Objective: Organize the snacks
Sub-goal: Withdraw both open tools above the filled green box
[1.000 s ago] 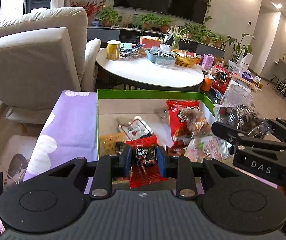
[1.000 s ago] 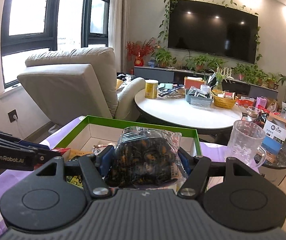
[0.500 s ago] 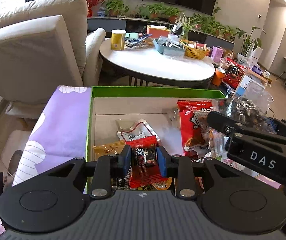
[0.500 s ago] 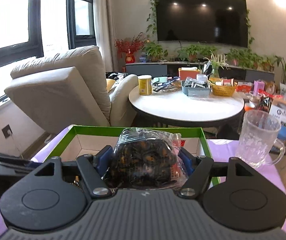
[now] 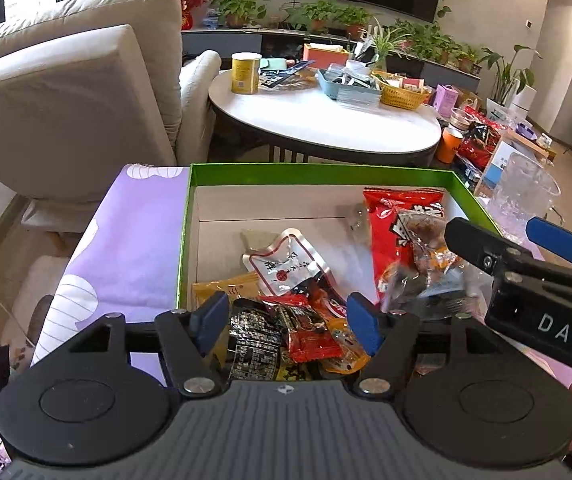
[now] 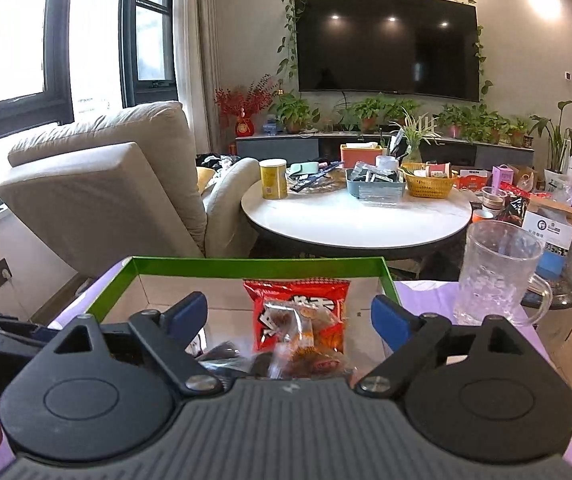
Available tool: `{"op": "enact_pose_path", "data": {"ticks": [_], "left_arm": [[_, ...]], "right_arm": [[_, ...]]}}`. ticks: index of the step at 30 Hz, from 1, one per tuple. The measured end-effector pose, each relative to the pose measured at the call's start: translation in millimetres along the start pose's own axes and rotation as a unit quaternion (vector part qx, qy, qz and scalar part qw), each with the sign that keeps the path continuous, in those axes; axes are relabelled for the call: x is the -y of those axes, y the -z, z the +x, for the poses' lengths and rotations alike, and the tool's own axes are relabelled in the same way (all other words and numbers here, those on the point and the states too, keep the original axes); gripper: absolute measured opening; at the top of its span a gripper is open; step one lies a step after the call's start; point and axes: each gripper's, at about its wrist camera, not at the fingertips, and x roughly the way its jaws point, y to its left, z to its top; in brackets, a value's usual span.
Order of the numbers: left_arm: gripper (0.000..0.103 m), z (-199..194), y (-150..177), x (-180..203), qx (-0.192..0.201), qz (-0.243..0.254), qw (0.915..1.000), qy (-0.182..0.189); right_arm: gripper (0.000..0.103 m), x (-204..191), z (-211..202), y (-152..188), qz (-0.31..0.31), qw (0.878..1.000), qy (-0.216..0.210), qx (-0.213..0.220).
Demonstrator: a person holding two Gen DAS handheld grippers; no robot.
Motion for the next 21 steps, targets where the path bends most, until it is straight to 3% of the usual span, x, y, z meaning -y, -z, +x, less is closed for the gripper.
{"op": "enact_pose_path", "data": {"ticks": [5,17,21], "left_arm": [[0.071,-5.5,-1.2,0.2,0.000,-0.007,1.0000,-0.005],[0.071,-51.1,-2.3,-12.9,0.048,-0.016,0.9976,-0.047],[0.073,-66.7,12.2,-6.9,0.056,-0.014,0.9969,-0.054]], "right_arm": [[0.077,4.7,-5.2,0.4,0.011,1.000,0.004,-0.001],[0.077,18.4,-36.4,-1.9,0.021,0.999,0.028,0.009],[0.077,16.1,-50.1,-0.5,0.023,0.999,0.025,0.007]]}}
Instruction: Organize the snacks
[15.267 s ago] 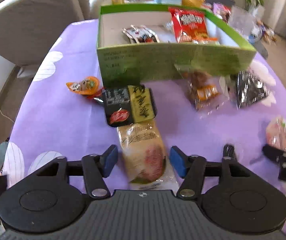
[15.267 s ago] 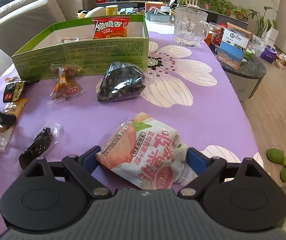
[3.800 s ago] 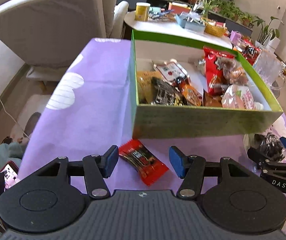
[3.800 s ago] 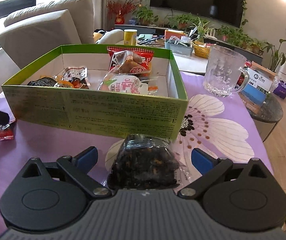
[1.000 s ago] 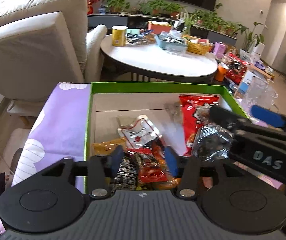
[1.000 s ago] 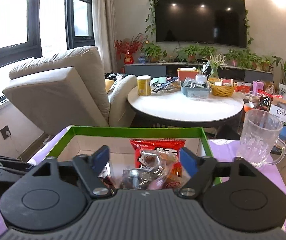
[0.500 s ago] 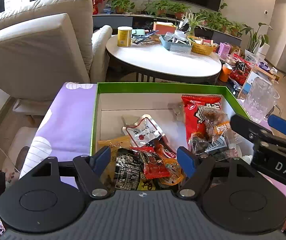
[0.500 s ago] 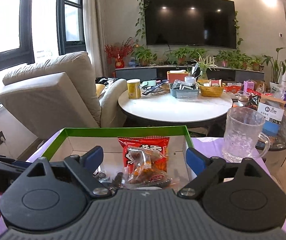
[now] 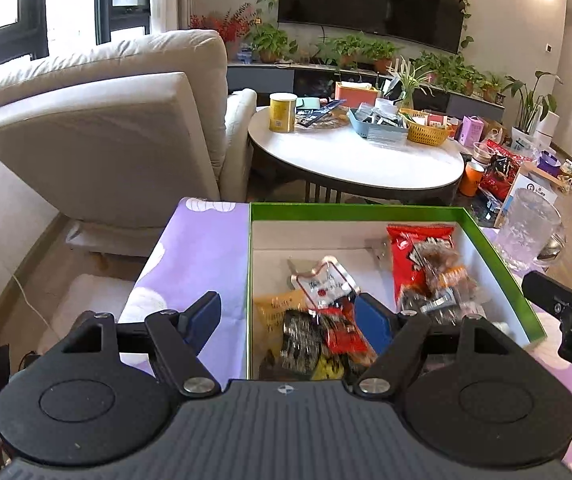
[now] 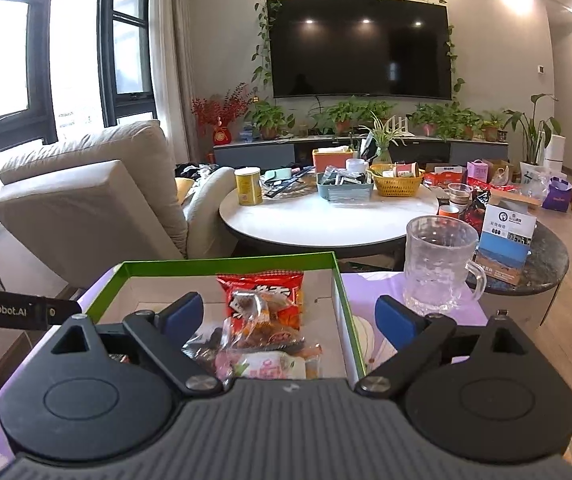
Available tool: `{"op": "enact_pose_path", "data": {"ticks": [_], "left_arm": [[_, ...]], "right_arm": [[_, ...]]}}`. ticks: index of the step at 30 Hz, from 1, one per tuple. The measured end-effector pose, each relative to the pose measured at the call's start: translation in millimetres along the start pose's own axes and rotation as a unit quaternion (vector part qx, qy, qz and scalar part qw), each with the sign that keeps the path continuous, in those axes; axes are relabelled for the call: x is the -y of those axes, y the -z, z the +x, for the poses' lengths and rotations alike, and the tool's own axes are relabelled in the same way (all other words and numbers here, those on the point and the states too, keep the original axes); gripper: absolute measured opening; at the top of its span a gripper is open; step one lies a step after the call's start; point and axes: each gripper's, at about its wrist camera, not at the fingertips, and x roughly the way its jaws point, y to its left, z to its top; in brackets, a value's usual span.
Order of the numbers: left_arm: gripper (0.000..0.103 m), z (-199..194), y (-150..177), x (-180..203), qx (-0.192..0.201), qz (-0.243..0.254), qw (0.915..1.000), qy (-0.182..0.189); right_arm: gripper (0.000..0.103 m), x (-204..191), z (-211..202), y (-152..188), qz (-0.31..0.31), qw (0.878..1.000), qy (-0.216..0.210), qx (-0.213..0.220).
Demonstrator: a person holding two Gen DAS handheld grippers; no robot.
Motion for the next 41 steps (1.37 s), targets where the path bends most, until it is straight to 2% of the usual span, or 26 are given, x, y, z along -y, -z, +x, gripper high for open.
{"op": "enact_pose_path", "data": {"ticks": [6,9,22,41], "left_arm": [[0.075,-17.7,36.3,20.8,-0.018,0.045,0.9988,0.007],[0.075,-25.6,46.1,25.1,-0.022,0.051,0.9984,0.010],[0.075,-53.5,57.0,27.6,-0.011,0.051,0.9985,0.019],[0.075,-70.2,65.5,27.2,-0.001,0.054,0.9982,0.026]], "right_arm": [[0.077,-4.0,-22.7,10.0,0.003,1.000,-0.005,0.008],[0.077,-5.0,-28.9,15.1,0.002,1.000,-0.010,0.001],[0.077,-8.2,-52.2,24.6,-0.006,1.000,-0.007,0.003],[0.077,-19.4,-70.1,30.4,-0.018,1.000,-0.014,0.002]]}}
